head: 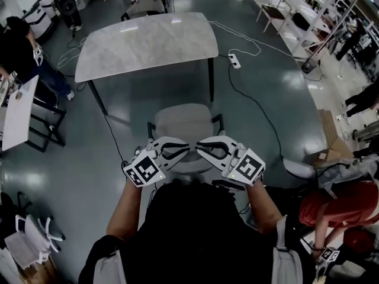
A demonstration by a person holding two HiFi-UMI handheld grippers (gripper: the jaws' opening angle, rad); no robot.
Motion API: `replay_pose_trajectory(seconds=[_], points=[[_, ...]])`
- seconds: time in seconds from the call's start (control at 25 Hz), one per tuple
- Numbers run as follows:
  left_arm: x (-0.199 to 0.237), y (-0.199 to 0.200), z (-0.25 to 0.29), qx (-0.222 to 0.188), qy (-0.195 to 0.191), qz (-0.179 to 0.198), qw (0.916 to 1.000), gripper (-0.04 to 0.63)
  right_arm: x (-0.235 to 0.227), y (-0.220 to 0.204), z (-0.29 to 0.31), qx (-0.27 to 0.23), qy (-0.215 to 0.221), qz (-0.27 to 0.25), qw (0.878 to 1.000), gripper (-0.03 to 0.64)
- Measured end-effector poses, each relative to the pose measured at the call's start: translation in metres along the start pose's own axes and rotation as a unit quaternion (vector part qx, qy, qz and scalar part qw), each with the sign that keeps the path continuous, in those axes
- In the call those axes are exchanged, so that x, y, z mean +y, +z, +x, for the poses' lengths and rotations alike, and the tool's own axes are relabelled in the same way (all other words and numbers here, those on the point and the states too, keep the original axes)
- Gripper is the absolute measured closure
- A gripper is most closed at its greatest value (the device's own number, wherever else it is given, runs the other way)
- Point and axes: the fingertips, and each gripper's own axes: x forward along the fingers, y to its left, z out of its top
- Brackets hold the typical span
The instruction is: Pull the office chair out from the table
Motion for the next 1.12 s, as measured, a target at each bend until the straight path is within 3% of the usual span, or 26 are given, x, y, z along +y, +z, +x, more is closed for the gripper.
replay_pose_trajectory(seconds=[0.24, 0.48, 0.68, 0.88, 1.12], points=[[0.009, 0.020, -0.020, -0.043, 0.012, -0.031, 0.9985, 0.558, 0.000, 0.025, -0.007, -0.030, -0.013, -0.004, 0.999, 0.574], [0.013, 0.024, -0.026, -0.064, 0.017, -0.045, 0.9968, 0.558, -0.005, 0.011, -0.005, -0.027, -0.026, 0.016, 0.999, 0.575], [0.010, 0.017, -0.022, -0.071, 0.000, -0.062, 0.9956, 0.558, -0.003, 0.008, -0.003, -0.035, -0.031, 0.021, 0.999, 0.586], [0.002, 0.022, -0.024, -0.107, -0.033, -0.076, 0.9908, 0.558, 0.000, 0.013, -0.005, -0.048, -0.031, 0.016, 0.998, 0.592], [-0.003, 0.020, -0.020, -0.102, -0.044, -0.071, 0.9913, 0.558, 0.007, 0.013, -0.008, -0.065, -0.027, 0.040, 0.997, 0.592]])
